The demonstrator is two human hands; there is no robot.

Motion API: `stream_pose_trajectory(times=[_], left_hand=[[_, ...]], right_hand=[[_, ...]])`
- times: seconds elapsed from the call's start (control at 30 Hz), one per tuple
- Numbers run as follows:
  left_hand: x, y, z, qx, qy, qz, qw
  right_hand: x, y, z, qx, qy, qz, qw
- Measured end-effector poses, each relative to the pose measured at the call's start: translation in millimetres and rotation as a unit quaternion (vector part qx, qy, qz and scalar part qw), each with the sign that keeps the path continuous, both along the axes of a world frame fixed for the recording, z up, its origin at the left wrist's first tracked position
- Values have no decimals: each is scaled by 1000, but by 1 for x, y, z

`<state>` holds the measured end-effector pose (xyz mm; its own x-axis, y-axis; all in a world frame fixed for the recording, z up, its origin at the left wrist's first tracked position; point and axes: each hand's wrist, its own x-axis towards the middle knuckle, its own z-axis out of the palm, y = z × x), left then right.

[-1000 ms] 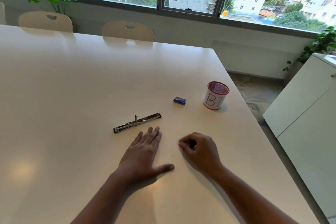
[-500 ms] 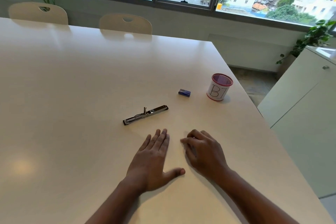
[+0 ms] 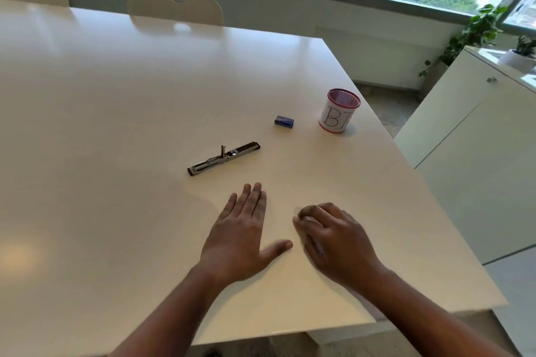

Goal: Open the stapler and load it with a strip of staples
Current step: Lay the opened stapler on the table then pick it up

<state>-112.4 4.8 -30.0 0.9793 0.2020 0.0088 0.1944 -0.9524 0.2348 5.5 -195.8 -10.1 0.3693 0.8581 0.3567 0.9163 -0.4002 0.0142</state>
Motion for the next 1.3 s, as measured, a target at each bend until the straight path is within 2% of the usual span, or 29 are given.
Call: stream_pose_trajectory(times=[0.2, 0.4, 0.53, 0.67, 0.9, 1.0, 1.3], left_hand=[[-8, -3, -4, 4, -12, 2, 1000], [-9, -7, -2, 19, -35, 20, 999], [-12, -10, 2, -2, -57, 32, 998], [-18, -18, 5, -4, -46, 43, 998], [-26, -25, 6, 1, -33, 52, 998], [-27, -26, 8, 1, -29, 52, 998], [-28, -26, 10, -4, -34, 55, 998]], right_hand=[[-22, -30, -1, 12, 19, 12, 1000], [-35, -74, -5, 32, 64, 63, 995], [-40, -98, -13, 53, 96, 95, 989], [-36, -111, -21, 64, 106, 133, 983], [-52, -113, -46, 211, 115, 146, 960], [-59, -111, -54, 257, 144, 140, 945], [-62, -110, -65, 289, 161, 154, 931]])
